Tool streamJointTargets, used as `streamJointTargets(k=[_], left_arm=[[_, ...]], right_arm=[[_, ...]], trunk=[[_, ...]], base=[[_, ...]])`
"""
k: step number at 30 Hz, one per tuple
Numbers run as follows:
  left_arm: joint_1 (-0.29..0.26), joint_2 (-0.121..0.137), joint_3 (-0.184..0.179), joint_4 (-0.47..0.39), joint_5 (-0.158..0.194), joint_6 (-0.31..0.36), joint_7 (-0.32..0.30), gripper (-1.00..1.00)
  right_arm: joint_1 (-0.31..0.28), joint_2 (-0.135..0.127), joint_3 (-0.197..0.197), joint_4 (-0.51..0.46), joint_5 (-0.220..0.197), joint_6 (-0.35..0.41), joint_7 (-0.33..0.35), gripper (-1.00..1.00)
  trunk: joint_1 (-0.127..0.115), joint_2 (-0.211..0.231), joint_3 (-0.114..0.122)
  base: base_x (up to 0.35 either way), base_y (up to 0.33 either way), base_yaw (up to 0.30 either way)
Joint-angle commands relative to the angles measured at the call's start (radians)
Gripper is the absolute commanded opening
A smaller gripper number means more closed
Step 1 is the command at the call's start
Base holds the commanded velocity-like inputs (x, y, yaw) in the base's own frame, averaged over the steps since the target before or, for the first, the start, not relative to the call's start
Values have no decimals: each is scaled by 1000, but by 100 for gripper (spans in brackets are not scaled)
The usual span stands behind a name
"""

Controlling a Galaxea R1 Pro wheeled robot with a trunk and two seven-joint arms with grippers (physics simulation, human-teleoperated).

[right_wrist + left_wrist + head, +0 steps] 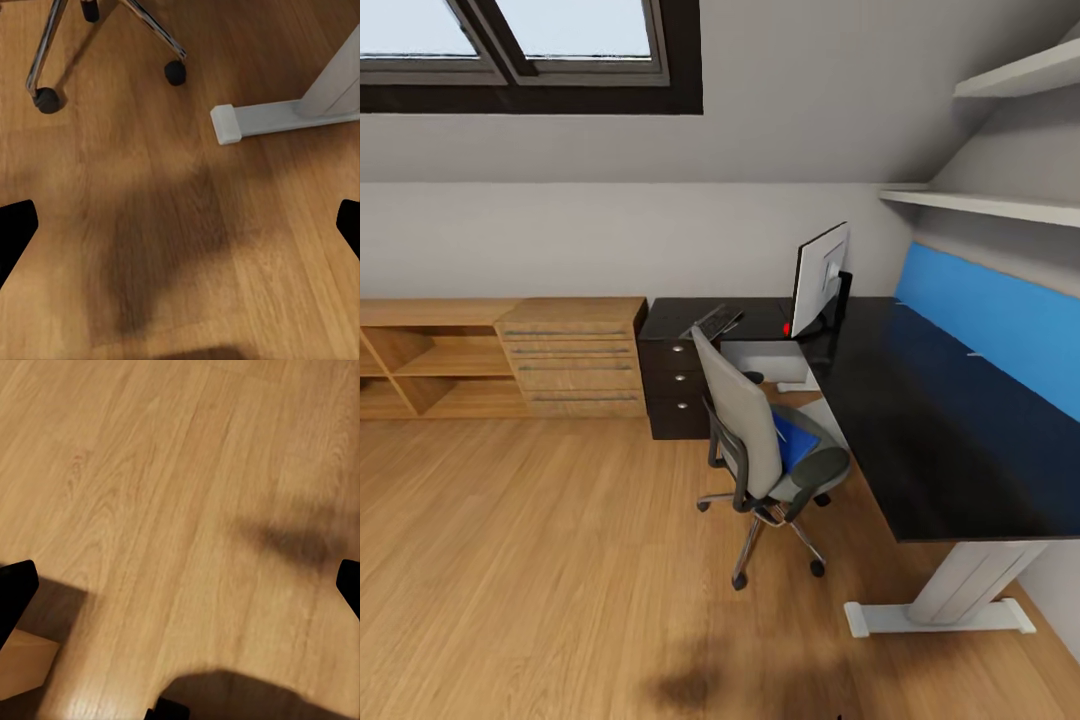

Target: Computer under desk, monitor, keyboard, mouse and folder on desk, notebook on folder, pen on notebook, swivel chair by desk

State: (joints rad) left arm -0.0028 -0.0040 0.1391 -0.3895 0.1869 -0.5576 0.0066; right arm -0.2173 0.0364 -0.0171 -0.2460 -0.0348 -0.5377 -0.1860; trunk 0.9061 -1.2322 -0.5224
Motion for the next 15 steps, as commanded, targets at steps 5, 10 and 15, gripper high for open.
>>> streamJointTargets(k=[5, 10, 15], left_arm=[[0, 0, 0, 0, 3, -2, 1, 100], [0, 0, 0, 0, 3, -2, 1, 100], [0, -1, 0, 0, 3, -2, 1, 100]], right_arm=[[-1, 0, -1, 1, -3, -4, 1, 100], [-1, 0, -1, 2, -3, -4, 1, 100], [-1, 0, -1, 2, -3, -4, 1, 100]], trunk=[[19, -36, -17], [38, -71, -32], [58, -106, -48]], base=[[0, 0, 0], [0, 0, 0], [0, 0, 0]])
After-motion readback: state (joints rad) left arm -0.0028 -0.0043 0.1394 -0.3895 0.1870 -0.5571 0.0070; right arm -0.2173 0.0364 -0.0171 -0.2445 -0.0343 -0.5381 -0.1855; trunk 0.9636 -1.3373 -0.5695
